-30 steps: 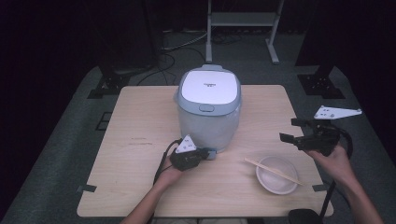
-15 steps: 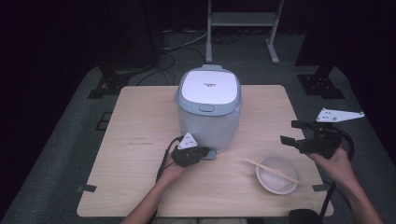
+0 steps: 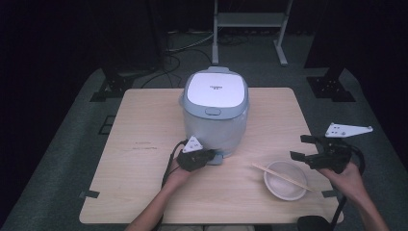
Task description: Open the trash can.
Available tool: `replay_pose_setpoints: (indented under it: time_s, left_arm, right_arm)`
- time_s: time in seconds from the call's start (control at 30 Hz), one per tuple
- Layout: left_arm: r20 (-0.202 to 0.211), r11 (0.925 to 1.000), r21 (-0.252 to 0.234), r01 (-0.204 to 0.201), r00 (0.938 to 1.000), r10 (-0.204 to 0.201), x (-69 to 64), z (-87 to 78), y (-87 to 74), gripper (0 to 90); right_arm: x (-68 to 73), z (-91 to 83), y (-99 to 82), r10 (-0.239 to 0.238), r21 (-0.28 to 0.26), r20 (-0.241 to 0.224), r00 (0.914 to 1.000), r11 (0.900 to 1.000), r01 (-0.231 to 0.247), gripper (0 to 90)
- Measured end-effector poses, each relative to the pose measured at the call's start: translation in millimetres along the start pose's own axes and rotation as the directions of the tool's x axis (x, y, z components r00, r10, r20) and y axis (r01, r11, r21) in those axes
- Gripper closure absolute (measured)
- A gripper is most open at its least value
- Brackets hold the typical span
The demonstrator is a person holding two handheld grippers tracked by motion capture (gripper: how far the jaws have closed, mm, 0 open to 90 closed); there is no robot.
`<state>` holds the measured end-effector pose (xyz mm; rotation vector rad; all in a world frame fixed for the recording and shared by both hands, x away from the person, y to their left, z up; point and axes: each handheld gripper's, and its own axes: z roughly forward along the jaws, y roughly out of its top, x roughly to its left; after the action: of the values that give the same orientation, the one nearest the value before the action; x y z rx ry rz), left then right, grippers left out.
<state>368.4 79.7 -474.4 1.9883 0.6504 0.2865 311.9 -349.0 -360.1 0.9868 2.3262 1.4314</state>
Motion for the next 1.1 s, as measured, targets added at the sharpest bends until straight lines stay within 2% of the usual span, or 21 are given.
replay_pose_setpoints:
  time_s: [0.1,0.37,0.47,0.83,1.0,1.1]
  left_arm:
    - [-0.01,1.0,0.004,-0.004,0.9999,0.004,-1.2,0.6,0.2,81.8]
    - [-0.025,0.9996,0.011,-0.025,0.9994,0.025,-4.9,2.9,0.8,83.3]
    - [-0.033,0.9991,0.014,-0.04,0.9986,0.041,-6.3,3.2,0.5,83.4]
    - [-0.037,0.9979,0.044,-0.047,0.9981,0.049,-7.2,6.9,-1.0,83.8]
    - [-0.03,0.9949,0.082,-0.059,0.9976,0.062,-6.1,10.2,-0.3,83.8]
    - [-0.045,0.9917,0.103,-0.077,0.9956,0.082,-7.5,12.1,0.3,83.9]
  right_arm:
    - [1.2,2.7,-6.4,-0.002,0.011,-0.004,1.0,0.9999,0.002,14.2]
    - [4.2,8.8,-11.1,-0.029,0.046,-0.001,0.9996,0.9985,0.029,14.2]
    - [4.5,9.5,-12.5,-0.024,0.051,-0.002,0.9997,0.9984,0.024,14.2]
    - [8.4,13.3,-16.0,-0.05,0.077,-0.007,0.9987,0.9957,0.05,14.3]
    - [10.2,19.9,-20.5,-0.064,0.105,-0.022,0.9977,0.9923,0.066,14.5]
    - [11.2,25.0,-24.7,-0.068,0.127,-0.026,0.9973,0.9894,0.071,14.4]
